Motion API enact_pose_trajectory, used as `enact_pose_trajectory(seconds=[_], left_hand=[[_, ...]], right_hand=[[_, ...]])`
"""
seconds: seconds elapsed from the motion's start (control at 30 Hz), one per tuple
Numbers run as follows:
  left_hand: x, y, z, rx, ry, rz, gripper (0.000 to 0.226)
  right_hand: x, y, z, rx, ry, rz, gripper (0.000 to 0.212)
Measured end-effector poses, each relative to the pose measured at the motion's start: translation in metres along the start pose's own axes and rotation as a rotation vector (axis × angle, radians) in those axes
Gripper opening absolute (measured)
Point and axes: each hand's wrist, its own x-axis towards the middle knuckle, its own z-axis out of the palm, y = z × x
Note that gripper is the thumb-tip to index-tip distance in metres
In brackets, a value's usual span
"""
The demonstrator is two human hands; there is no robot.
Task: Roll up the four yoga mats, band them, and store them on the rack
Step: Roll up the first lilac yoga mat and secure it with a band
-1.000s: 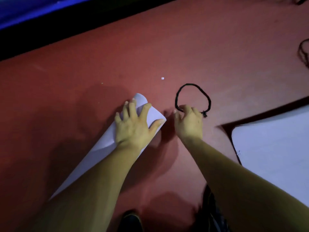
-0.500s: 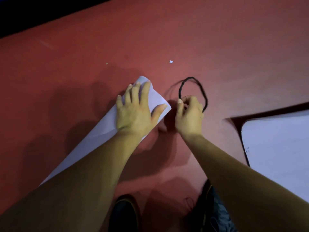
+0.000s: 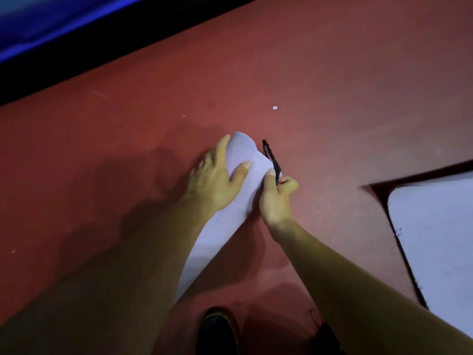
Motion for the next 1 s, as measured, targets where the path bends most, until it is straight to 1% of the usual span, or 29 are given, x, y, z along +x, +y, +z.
enact_pose_trajectory(seconds=[0.03, 0.1, 0.13, 0.23, 0.37, 0.47, 0.63, 0.73, 0.8, 0.83, 0.9, 0.93, 1.0], left_hand=[[-0.001, 0.001, 0.003, 0.034, 0.006, -0.012, 0.08], [0.0, 0.001, 0.003, 0.069, -0.007, -0.011, 0.083], [0.0, 0.0, 0.001, 0.07, -0.022, -0.004, 0.083], [-0.009, 0.005, -0.023, 0.033, -0.032, 0.043, 0.075], [-0.034, 0.018, -0.087, -0.061, 0.042, 0.144, 0.07], [-0.052, 0.033, -0.151, -0.179, 0.111, 0.175, 0.07], [-0.094, 0.059, -0.263, -0.409, 0.274, 0.283, 0.074], [-0.12, 0.072, -0.317, -0.572, 0.369, 0.301, 0.074], [-0.136, 0.08, -0.347, -0.66, 0.402, 0.282, 0.072], [-0.144, 0.083, -0.36, -0.695, 0.408, 0.253, 0.076], [-0.16, 0.087, -0.387, -0.744, 0.425, 0.167, 0.089], [-0.168, 0.088, -0.399, -0.758, 0.426, 0.112, 0.092], [-0.184, 0.088, -0.417, -0.769, 0.408, -0.011, 0.089]], right_hand=[[0.0, 0.002, 0.0, 0.03, -0.021, 0.033, 0.031], [0.0, 0.003, -0.001, 0.063, -0.044, 0.075, 0.054], [-0.002, 0.001, -0.002, 0.067, -0.048, 0.074, 0.058], [-0.021, -0.018, 0.001, 0.073, -0.074, -0.021, 0.054], [-0.066, -0.07, 0.005, -0.027, -0.099, -0.213, 0.057], [-0.108, -0.132, 0.011, -0.143, -0.091, -0.423, 0.051], [-0.193, -0.242, 0.016, -0.372, -0.101, -0.67, 0.047], [-0.244, -0.297, 0.027, -0.457, -0.143, -0.832, 0.047], [-0.273, -0.322, 0.039, -0.474, -0.18, -0.882, 0.044], [-0.287, -0.33, 0.045, -0.49, -0.193, -0.892, 0.044], [-0.311, -0.335, 0.055, -0.54, -0.217, -0.937, 0.044], [-0.321, -0.332, 0.059, -0.546, -0.228, -0.971, 0.044], [-0.34, -0.323, 0.069, -0.541, -0.239, -1.038, 0.036]])
